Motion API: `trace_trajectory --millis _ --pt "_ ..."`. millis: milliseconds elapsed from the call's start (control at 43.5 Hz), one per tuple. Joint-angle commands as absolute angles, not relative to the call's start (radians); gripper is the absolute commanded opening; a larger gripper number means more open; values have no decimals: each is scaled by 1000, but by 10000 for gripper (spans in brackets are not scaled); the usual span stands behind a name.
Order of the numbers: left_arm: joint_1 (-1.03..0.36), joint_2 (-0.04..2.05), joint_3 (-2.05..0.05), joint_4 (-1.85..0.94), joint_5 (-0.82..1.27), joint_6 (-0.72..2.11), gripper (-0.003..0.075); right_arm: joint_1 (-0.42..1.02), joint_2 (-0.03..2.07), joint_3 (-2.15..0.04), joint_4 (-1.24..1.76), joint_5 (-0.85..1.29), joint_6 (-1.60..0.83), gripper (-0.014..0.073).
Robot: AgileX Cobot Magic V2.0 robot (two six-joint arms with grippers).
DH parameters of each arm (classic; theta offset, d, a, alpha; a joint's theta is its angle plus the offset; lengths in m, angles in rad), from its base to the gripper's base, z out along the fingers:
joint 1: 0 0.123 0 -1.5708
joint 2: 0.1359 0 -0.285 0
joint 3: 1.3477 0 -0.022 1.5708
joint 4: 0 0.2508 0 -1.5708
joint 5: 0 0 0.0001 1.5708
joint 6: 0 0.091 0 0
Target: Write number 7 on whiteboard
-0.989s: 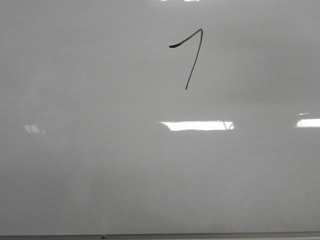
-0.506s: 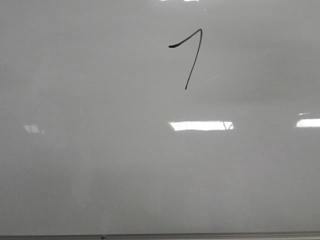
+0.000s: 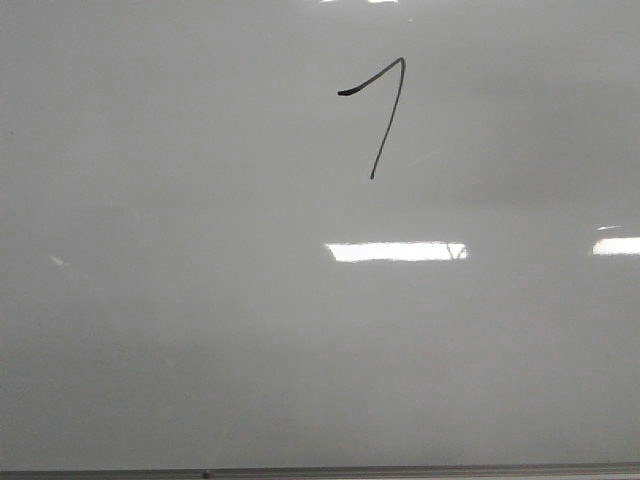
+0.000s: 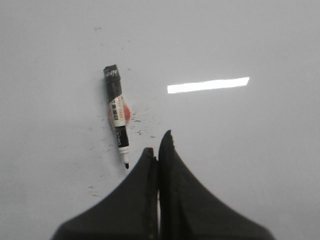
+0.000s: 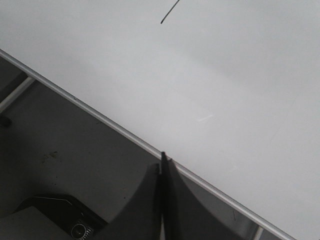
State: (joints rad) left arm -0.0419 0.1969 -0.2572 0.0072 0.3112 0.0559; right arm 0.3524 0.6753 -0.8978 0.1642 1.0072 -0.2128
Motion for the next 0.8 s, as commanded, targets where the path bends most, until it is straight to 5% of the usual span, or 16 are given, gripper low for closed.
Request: trace_trajectory --millis 0,207,782 --pt "-19 123 -162 7 78 56 -21 345 675 -922 164 946 -210 -68" --pt "-14 4 14 0 -99 56 -20 345 675 -922 164 946 -210 -68" --pt "-14 -20 20 0 -78 56 -20 345 675 -922 164 946 -210 -68"
